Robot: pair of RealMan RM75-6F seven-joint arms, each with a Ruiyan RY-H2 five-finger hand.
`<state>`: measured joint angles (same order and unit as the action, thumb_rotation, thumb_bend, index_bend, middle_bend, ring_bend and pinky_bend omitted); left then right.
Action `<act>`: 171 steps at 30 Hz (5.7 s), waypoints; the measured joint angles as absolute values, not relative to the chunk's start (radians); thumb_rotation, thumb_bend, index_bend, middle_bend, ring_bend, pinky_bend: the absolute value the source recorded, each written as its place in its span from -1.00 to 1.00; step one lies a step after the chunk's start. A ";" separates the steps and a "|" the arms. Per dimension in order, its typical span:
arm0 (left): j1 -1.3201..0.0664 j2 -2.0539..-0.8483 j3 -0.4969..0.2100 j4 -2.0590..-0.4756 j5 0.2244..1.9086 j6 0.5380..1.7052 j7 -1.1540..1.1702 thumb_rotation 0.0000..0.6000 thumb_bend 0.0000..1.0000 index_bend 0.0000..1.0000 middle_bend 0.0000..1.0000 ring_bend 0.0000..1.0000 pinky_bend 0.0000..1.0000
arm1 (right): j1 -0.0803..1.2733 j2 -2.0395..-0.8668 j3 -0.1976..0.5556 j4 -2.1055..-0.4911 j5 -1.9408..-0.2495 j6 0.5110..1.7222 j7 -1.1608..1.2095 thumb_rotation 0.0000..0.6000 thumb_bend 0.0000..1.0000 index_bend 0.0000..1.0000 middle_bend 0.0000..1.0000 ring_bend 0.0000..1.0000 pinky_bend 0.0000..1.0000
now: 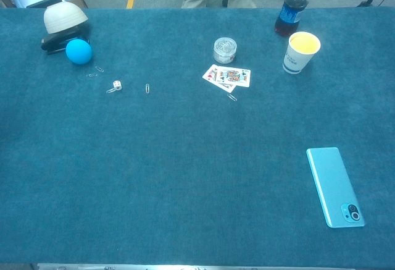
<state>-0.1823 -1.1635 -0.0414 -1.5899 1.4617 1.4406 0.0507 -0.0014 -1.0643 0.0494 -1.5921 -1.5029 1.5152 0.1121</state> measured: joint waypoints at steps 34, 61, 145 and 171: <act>-0.492 -1.074 -0.011 -1.630 1.468 0.865 -0.027 1.00 0.73 -0.79 1.00 1.00 0.96 | 0.007 -1.060 0.048 -1.599 -1.495 1.495 0.105 1.00 -0.10 -0.44 -0.24 -0.47 -0.30; -0.657 -1.303 -0.018 -1.462 1.359 0.656 -0.049 0.75 0.76 -0.80 1.00 1.00 0.97 | 0.001 -1.058 0.050 -1.590 -1.476 1.495 0.108 1.00 -0.10 -0.44 -0.24 -0.47 -0.30; -0.731 -1.402 -0.014 -1.310 1.278 0.632 -0.072 0.77 0.75 -0.80 1.00 1.00 0.97 | -0.023 -1.044 0.057 -1.622 -1.472 1.529 0.083 1.00 -0.10 -0.44 -0.24 -0.46 -0.30; -0.747 -1.394 -0.037 -1.255 1.264 0.611 -0.101 0.79 0.75 -0.80 1.00 1.00 0.97 | -0.025 -1.044 0.057 -1.637 -1.469 1.528 0.061 1.00 -0.10 -0.44 -0.24 -0.46 -0.30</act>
